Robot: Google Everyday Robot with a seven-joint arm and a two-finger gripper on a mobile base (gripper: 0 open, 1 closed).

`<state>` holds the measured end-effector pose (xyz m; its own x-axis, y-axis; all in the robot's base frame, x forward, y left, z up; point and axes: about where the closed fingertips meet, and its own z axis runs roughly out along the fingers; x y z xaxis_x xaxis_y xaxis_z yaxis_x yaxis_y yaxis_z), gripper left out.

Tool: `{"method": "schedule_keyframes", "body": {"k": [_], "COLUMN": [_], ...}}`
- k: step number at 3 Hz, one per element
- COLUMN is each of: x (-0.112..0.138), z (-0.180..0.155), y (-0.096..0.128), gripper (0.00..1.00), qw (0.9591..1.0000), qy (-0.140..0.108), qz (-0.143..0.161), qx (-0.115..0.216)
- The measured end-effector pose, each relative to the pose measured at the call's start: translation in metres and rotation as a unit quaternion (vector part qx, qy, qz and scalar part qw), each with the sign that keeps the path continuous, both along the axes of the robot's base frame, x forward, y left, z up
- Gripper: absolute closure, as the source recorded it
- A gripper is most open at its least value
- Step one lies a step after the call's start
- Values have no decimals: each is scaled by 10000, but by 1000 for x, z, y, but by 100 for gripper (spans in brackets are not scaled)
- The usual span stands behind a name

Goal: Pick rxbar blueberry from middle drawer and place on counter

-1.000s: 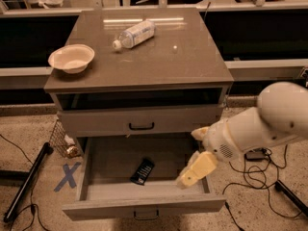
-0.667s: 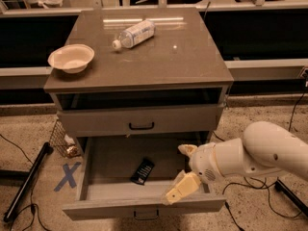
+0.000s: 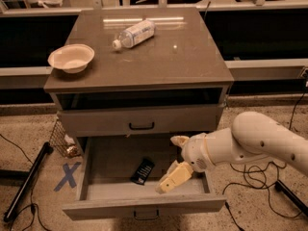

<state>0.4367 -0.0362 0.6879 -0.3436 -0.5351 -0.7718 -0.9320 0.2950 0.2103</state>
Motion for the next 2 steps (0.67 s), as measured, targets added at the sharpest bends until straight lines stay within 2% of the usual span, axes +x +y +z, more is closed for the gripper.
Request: {"method": "schedule_keyframes", "body": {"k": [1,2], "x": [14,28], "z": [-35,-75], "y": [22,43], "gripper": [0,0], "qw": [9978,9900], "qy": [-43,-407], "qz": [-33,-432], "qx": [656,1279]}}
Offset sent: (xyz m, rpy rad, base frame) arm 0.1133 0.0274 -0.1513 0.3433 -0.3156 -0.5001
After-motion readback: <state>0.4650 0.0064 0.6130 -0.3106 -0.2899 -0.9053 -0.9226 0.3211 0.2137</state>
